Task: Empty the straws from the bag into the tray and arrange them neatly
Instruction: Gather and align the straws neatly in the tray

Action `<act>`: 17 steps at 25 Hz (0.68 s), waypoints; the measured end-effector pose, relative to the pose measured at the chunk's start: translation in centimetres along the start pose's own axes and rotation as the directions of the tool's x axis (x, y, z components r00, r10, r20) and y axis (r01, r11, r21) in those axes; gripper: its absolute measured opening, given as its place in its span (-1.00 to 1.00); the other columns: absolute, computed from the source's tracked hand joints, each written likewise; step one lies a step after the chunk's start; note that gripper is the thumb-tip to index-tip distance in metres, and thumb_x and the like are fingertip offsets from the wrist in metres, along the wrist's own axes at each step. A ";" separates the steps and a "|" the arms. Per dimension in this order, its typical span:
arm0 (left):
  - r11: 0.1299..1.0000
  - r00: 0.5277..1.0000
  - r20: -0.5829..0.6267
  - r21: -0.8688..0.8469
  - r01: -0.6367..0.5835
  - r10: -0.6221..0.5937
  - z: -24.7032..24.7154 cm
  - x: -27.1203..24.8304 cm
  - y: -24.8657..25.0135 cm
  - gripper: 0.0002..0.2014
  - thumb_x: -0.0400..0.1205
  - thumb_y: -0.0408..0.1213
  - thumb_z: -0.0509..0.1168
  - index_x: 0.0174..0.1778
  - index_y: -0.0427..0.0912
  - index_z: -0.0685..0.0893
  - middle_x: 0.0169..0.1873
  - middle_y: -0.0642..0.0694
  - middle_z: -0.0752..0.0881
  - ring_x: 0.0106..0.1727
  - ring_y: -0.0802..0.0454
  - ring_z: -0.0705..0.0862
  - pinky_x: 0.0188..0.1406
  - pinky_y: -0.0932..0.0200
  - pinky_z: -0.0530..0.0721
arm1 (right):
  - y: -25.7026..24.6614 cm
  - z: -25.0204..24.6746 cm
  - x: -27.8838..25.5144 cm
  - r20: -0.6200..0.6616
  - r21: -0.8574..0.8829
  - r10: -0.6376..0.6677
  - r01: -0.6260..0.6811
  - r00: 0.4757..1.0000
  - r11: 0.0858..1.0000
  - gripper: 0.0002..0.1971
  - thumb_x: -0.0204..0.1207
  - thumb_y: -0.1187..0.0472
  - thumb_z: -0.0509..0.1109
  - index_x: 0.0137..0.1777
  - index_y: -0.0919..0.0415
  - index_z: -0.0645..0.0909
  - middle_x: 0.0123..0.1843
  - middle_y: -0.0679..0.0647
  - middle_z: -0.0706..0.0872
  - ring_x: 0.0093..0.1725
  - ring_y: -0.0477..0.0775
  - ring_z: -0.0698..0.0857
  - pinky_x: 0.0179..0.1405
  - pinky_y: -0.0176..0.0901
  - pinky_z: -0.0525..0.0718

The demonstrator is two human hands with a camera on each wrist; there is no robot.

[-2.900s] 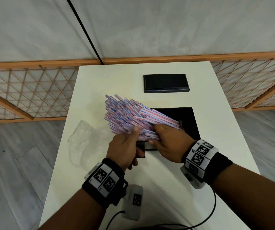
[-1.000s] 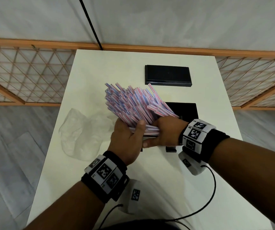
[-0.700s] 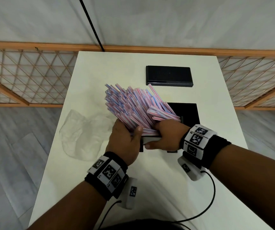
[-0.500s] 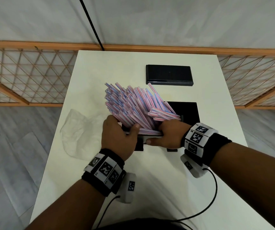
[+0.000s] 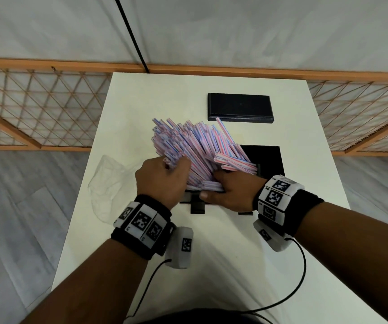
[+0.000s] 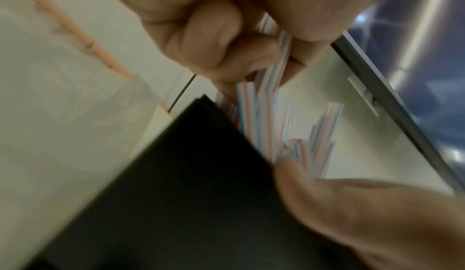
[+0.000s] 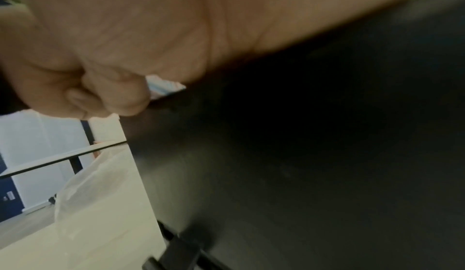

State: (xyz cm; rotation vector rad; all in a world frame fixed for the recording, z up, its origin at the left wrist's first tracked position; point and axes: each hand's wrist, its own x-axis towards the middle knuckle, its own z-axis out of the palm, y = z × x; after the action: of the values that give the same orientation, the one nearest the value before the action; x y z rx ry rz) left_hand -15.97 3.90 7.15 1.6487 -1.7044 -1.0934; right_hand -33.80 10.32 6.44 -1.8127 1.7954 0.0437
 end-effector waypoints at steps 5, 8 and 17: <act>0.999 0.997 0.068 0.020 -0.039 0.038 0.0 -0.6 -0.5 -0.47 0.56 0.27 0.39 -0.33 -0.20 0.71 -0.44 -0.02 0.75 -0.28 -0.06 0.72 -0.21 0.11 0.60 | 0.7 -0.6 -0.5 0.049 0.032 0.080 -0.082 0.996 0.996 -0.48 0.51 -0.46 0.15 -0.23 0.03 0.45 -0.23 -0.02 0.57 -0.07 0.13 0.62 -0.06 -0.15 0.47; 0.978 0.993 0.088 -0.182 0.100 -0.085 0.2 -1.6 -0.4 -0.34 0.37 0.48 0.38 0.03 -0.07 0.58 -0.07 0.06 0.74 0.00 0.00 0.69 0.00 0.12 0.52 | 0.8 -0.7 -0.8 0.083 0.041 0.087 -0.091 0.993 0.995 -0.43 0.50 -0.49 0.11 -0.16 0.04 0.52 -0.16 -0.03 0.61 0.03 0.15 0.65 0.01 -0.15 0.49; 0.804 0.988 0.048 -0.576 0.147 -0.146 1.2 -0.7 -0.1 -0.05 0.23 0.67 0.29 0.26 -0.06 0.61 0.21 -0.09 0.77 0.27 -0.14 0.74 0.37 -0.36 0.61 | -0.5 -1.6 -0.6 0.154 0.065 0.055 -0.066 0.987 0.996 -0.59 0.53 -0.40 0.24 -0.14 -0.05 0.52 -0.11 -0.07 0.62 -0.01 0.03 0.60 -0.04 -0.20 0.41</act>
State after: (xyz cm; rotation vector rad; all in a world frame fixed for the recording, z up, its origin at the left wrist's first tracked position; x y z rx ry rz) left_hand -16.82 4.85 6.48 1.3837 -1.0837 -1.5044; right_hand -33.98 10.19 8.23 -1.6599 1.7227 0.1372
